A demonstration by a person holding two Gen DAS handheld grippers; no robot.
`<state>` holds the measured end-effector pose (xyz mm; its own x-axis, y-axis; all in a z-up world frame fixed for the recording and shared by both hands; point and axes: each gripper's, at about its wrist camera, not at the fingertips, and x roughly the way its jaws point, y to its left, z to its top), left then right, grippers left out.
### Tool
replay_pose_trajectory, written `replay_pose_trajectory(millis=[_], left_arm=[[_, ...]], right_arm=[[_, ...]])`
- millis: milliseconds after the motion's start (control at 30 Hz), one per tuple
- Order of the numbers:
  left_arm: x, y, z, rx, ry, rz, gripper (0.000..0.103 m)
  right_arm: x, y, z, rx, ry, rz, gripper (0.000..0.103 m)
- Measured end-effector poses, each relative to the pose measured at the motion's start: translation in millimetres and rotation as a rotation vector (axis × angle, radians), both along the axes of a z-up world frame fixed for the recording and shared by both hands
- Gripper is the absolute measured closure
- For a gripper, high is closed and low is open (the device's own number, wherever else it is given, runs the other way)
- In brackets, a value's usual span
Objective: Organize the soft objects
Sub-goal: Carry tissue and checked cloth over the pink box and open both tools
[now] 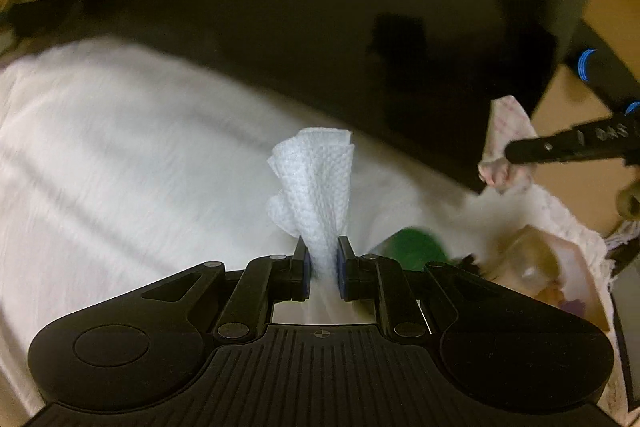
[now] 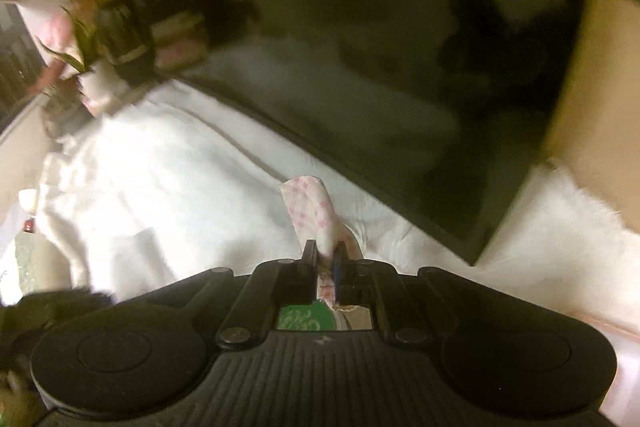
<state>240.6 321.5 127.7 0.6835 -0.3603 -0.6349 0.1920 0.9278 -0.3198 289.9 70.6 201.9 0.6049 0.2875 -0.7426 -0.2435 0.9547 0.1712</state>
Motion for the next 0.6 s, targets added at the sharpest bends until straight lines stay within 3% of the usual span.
replay_pose_trajectory(millis=[300, 600], left_arm=[[6.2, -84.6, 31.9, -0.042, -0.009, -0.142, 0.088], [-6.5, -212.5, 43.3, -0.091, 0.042, -0.401, 0.087]], right_arm=[[-75.1, -70.9, 35.6, 0.026, -0.081, -0.098, 0.096], [-138.0, -169.7, 38.8, 0.031, -0.118, -0.248, 0.096]])
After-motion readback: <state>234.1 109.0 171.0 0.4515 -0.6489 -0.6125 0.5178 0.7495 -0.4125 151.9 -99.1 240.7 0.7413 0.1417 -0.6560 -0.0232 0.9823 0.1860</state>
